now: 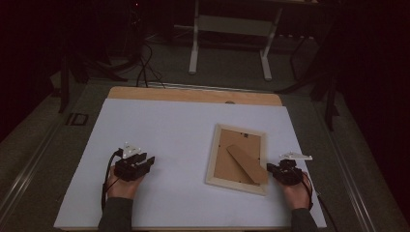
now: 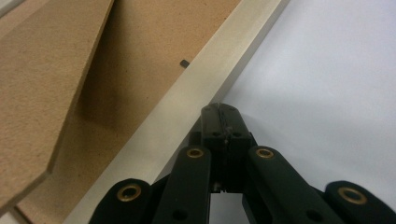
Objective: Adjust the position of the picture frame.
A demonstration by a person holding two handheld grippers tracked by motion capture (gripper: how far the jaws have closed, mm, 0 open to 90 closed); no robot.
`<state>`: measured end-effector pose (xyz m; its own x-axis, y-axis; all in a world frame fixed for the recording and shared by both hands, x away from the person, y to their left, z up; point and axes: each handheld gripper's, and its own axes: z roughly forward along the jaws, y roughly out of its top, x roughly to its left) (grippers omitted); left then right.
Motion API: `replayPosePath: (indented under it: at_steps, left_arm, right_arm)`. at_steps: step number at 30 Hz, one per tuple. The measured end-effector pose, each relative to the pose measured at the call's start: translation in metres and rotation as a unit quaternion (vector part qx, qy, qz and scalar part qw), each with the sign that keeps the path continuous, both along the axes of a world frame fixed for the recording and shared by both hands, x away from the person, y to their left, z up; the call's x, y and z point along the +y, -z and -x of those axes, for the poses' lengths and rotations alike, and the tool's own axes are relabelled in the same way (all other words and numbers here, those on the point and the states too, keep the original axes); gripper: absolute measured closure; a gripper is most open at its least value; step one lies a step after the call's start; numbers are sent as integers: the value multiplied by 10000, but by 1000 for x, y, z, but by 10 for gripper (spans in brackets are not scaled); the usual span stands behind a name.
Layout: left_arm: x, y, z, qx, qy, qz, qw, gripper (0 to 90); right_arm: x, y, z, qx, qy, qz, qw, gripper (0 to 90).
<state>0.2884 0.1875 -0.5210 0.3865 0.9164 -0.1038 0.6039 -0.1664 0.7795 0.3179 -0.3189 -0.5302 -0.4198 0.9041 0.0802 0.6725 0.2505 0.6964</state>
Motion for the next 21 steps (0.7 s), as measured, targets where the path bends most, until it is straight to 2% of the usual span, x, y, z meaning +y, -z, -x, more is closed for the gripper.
replayPosePath:
  at_steps: [10,21]
  left_arm:
    - [0,-1,0,-19,28,22,10000,630]
    - [-4,0,0,-20,141,-87,9999,639]
  right_arm:
    - [0,1,-3,-6,19,-119,9999,899]
    - [5,1,-4,-37,25,-154,9999,899]
